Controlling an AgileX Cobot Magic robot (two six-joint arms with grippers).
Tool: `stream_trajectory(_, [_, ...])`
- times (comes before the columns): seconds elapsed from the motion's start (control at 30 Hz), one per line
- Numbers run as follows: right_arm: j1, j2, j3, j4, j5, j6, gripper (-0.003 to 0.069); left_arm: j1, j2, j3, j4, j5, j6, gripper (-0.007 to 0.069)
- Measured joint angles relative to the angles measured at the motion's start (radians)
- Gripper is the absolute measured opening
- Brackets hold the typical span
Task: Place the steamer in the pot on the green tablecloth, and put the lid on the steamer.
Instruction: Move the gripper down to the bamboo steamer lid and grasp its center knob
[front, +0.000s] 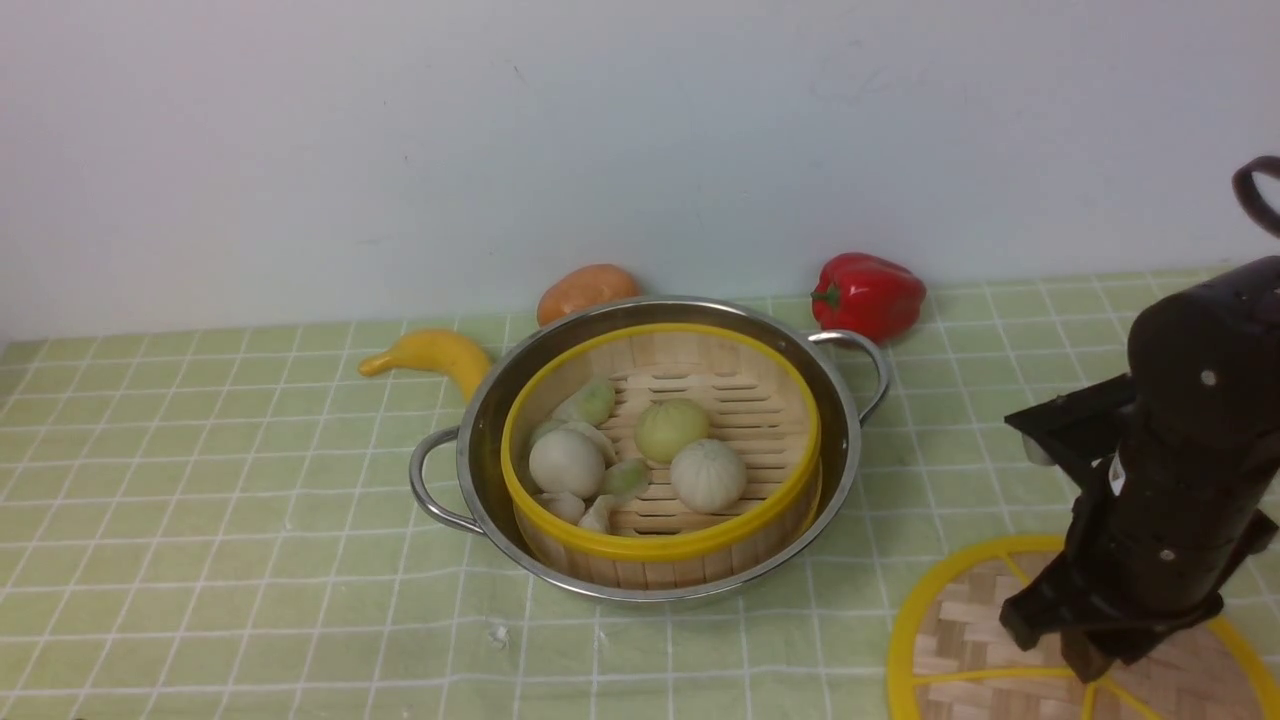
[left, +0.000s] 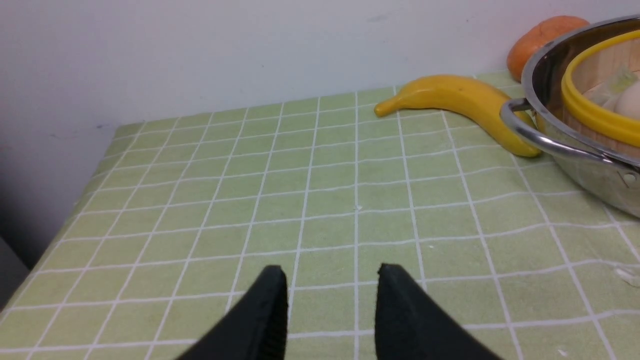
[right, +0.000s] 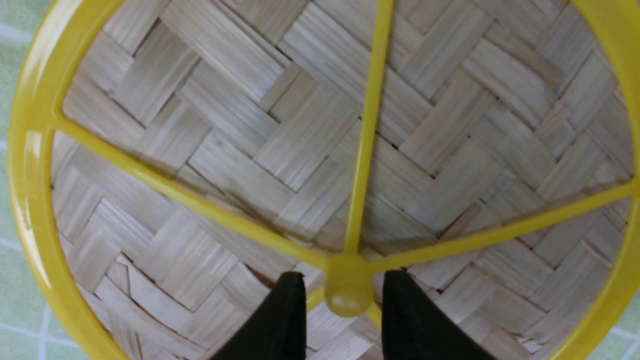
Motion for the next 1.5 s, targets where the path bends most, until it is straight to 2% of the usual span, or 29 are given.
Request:
stream_trajectory(0.73, [0.000, 0.061, 0.000, 0.012, -0.008, 0.007, 0.0240, 0.000, 0.000, 0.000, 0.000, 0.000, 0.000, 0.0243])
stream_trajectory(0.8, [0.000, 0.061, 0.000, 0.012, -0.001, 0.007, 0.0222, 0.000, 0.000, 0.000, 0.000, 0.000, 0.000, 0.0243])
stream_trajectory(0.9, [0.000, 0.061, -0.001, 0.010, 0.015, 0.007, 0.0148, 0.000, 0.000, 0.000, 0.000, 0.000, 0.000, 0.0243])
stream_trajectory(1.07, [0.000, 0.057, -0.002, 0.005, 0.026, 0.004, 0.0146, 0.000, 0.000, 0.000, 0.000, 0.000, 0.000, 0.0243])
stream_trajectory(1.4, [0.000, -0.169, -0.082, -0.031, 0.060, 0.026, 0.0146, 0.000, 0.000, 0.000, 0.000, 0.000, 0.000, 0.0243])
stream_trajectory(1.5, [0.000, -0.219, -0.203, 0.009, 0.061, -0.059, 0.0146, 0.000, 0.000, 0.000, 0.000, 0.000, 0.001, 0.0243])
